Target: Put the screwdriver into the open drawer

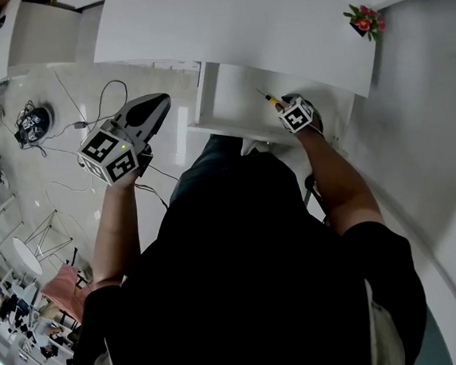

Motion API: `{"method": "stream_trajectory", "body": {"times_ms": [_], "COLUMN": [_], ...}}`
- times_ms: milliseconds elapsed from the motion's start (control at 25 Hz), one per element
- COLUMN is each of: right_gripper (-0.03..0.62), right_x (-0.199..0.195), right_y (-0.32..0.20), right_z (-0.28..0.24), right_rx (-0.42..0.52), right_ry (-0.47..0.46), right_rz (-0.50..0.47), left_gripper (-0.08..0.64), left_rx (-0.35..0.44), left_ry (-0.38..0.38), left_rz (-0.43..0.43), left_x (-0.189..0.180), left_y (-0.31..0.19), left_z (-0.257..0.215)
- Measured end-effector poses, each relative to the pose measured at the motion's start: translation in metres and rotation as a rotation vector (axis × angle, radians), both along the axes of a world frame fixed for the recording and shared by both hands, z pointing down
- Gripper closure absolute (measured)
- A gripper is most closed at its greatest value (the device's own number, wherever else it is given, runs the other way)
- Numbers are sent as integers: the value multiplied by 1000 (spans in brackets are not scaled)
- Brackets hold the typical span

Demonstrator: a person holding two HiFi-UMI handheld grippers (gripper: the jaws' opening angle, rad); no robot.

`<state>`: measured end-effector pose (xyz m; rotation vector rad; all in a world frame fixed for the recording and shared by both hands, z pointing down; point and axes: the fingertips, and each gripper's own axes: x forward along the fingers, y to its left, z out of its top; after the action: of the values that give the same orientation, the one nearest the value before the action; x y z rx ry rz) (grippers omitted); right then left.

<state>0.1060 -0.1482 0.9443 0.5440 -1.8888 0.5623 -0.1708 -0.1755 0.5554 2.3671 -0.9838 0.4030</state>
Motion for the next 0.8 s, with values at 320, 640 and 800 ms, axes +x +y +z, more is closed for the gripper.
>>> {"method": "stream_trajectory", "body": {"times_ms": [320, 640, 800], "right_gripper": [476, 479, 480], "right_x": [-2, 1, 3], "right_y": [-4, -14, -21], "right_z": [-44, -91, -127], "right_rx": [38, 137, 181], "right_ry": [-58, -119, -149], "right_rz": [28, 64, 91], "left_gripper": [545, 544, 545], "left_rx": [40, 83, 102], "left_ry": [16, 37, 52], "left_rz": [12, 39, 53], "left_x": [13, 24, 29], "left_y": [5, 5, 1], "left_z": [-18, -43, -57]}}
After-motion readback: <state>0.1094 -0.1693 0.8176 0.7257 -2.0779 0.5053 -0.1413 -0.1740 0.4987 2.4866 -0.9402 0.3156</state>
